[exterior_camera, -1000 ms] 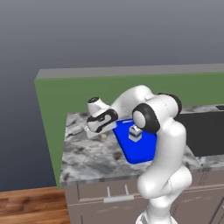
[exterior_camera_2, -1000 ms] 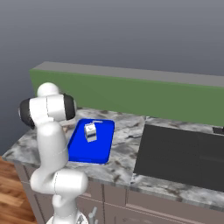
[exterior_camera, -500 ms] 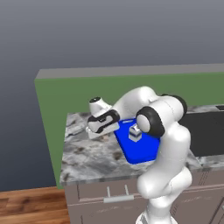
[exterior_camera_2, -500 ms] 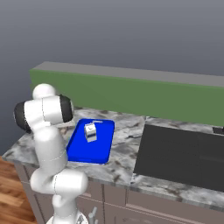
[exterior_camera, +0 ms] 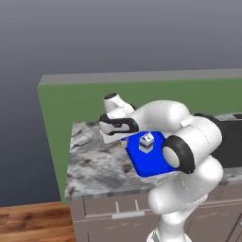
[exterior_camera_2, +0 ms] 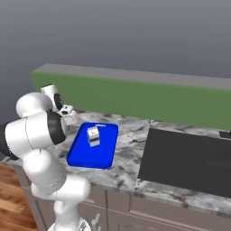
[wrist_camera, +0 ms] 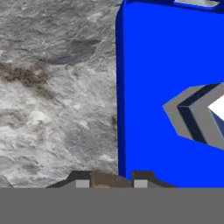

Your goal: Take out the milk from the fridge and place it on the tray on the counter. Then take the sugar cube near the tray and place it in the tray.

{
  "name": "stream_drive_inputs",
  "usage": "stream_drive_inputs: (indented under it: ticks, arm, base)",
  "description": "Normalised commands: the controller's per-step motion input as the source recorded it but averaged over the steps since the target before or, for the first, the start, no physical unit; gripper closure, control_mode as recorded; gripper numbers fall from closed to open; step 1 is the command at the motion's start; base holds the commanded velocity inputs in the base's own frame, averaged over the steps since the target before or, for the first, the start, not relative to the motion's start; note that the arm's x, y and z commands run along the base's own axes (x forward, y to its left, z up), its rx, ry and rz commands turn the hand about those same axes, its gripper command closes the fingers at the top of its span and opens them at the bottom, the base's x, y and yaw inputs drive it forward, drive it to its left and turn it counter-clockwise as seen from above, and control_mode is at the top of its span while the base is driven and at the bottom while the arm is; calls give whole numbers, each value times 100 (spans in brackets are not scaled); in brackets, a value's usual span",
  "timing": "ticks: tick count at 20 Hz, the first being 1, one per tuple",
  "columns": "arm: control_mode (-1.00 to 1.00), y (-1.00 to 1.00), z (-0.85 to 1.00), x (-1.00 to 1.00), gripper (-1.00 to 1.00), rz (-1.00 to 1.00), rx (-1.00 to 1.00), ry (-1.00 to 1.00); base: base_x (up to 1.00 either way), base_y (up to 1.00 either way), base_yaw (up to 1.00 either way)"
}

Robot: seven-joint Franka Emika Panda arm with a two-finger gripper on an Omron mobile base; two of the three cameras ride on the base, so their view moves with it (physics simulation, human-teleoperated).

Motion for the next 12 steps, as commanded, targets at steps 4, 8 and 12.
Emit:
stream_drive_inputs:
  ticks: [4, 8, 12]
  arm:
    - [-100, -98, 0, -48, 100, 0, 0, 0]
    - [-100, -78, 0, -12, 100, 0, 0, 0]
    - [-100, -14, 0, 0, 100, 0, 0, 0]
  base:
    - [0, 0, 0]
    - [0, 0, 0]
    - [0, 0, 0]
